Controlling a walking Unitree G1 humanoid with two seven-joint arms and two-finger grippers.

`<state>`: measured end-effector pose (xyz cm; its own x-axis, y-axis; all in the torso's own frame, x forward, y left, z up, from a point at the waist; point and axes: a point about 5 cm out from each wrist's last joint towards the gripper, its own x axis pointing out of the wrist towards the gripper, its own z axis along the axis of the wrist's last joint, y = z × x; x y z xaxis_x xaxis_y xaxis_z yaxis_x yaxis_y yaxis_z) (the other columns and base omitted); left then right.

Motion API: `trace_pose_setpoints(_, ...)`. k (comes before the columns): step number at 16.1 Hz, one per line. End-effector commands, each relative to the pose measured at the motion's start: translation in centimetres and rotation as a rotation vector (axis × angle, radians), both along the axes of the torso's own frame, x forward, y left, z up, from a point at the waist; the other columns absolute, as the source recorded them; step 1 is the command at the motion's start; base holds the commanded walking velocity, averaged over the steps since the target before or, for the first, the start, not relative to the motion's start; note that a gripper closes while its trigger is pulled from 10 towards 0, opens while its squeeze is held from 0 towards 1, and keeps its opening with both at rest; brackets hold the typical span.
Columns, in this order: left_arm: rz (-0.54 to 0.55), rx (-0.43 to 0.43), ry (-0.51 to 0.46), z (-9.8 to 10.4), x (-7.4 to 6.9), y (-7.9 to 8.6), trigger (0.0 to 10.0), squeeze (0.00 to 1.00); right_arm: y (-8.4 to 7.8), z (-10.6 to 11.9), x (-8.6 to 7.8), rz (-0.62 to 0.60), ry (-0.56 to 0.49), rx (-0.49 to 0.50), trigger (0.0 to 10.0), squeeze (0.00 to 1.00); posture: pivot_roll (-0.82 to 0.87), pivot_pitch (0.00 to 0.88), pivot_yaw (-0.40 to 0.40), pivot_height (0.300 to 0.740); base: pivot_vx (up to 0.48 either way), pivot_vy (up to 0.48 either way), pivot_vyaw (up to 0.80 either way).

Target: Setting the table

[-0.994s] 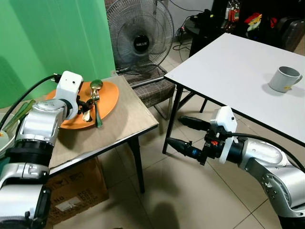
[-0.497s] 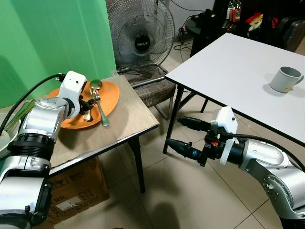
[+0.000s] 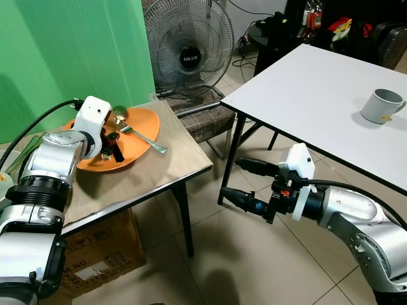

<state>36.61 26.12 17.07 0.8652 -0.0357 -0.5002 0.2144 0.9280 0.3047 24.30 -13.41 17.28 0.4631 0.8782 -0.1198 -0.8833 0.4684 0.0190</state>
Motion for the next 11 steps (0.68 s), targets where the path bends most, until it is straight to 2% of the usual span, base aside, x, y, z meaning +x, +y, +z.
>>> trace_pose_setpoints(1, -0.029, 0.007, 0.003, 0.44, 0.18, -0.04, 0.0, 0.0, 0.16, 0.14, -0.13, 0.016, -0.013, -0.002, 10.0, 0.0, -0.12, 0.0, 0.033, 0.74, 0.0, 0.0, 0.0)
trace_pose_setpoints(11, -0.051, -0.008, 0.013, 0.47, 0.32, -0.33, 0.0, 0.0, 0.45, 0.2, -0.75, 0.073, 0.006, 0.016, 10.0, 0.0, -0.12, 0.0, 0.044, 0.74, 0.0, 0.0, 0.0)
